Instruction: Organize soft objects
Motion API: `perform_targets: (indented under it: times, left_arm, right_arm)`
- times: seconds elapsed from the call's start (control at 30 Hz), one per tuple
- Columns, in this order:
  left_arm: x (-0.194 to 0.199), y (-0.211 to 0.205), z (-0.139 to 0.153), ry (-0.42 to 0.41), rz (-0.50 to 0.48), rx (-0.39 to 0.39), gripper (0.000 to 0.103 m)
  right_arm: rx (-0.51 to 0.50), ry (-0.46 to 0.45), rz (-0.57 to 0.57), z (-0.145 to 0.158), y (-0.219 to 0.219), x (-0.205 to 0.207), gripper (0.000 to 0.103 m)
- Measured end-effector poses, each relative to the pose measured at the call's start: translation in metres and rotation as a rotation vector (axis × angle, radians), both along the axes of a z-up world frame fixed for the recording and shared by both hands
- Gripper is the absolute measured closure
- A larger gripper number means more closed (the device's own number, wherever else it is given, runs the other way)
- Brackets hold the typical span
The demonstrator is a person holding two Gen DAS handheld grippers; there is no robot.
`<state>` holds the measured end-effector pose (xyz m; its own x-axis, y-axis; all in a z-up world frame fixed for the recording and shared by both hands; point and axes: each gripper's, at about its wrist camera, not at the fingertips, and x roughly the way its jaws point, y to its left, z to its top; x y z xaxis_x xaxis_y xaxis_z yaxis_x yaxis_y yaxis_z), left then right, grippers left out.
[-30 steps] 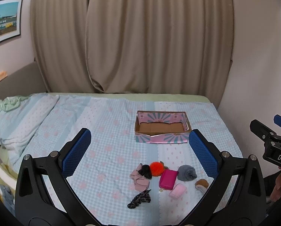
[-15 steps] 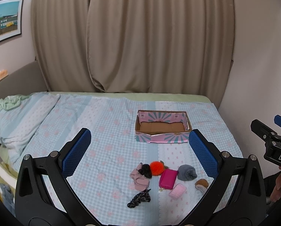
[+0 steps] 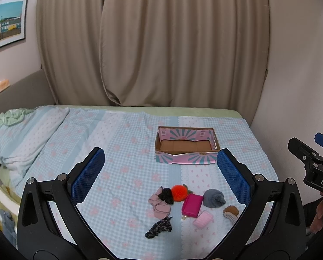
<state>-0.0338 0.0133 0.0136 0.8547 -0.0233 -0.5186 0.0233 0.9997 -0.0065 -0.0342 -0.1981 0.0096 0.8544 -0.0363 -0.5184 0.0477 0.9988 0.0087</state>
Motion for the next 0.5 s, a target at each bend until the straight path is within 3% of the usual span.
perform_targets:
  times: [0.5]
  left_arm:
    - [-0.0003, 0.0040, 0.0033, 0.018, 0.034, -0.002, 0.000]
  right_arm:
    - [0.022, 0.019, 0.002, 0.0043, -0.0061, 0.0056, 0.000]
